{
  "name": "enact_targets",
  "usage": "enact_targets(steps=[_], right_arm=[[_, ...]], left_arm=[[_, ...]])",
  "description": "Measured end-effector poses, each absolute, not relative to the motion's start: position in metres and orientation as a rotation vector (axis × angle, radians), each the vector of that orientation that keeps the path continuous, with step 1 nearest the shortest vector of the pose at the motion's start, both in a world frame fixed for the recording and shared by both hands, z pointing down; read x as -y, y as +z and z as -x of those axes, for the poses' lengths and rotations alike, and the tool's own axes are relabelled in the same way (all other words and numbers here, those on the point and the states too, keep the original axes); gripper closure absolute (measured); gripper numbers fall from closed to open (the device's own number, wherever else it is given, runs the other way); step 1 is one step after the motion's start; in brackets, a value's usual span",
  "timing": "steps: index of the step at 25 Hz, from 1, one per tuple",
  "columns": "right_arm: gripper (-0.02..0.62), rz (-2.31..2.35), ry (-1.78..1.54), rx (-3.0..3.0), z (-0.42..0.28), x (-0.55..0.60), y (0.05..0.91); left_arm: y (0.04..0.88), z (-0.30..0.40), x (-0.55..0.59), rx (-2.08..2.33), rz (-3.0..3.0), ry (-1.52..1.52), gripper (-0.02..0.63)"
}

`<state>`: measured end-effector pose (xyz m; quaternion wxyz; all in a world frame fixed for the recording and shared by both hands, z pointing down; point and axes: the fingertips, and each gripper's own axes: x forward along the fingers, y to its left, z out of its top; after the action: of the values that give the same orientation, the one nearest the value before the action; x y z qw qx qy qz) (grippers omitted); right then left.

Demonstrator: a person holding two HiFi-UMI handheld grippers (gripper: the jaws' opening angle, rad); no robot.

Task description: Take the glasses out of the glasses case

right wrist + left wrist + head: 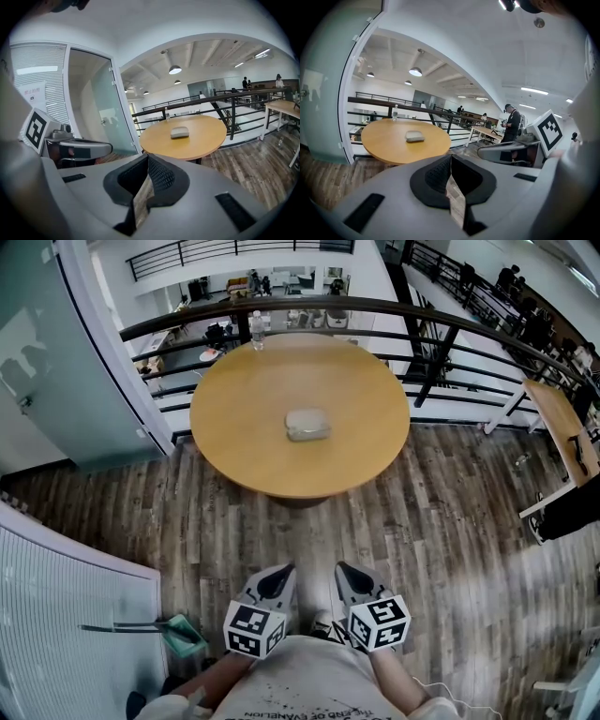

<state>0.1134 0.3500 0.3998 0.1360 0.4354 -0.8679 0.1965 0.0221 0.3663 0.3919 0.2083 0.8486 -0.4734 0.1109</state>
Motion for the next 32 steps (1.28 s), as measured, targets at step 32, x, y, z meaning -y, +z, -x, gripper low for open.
enact_targets(steps=[32], right_arm=[[0.569, -1.472, 0.498, 2.501, -0.081, -0.295, 0.39]], left_arm=[[0.398, 0.05, -0.334, 1.242, -2.511, 0.354, 0.581]])
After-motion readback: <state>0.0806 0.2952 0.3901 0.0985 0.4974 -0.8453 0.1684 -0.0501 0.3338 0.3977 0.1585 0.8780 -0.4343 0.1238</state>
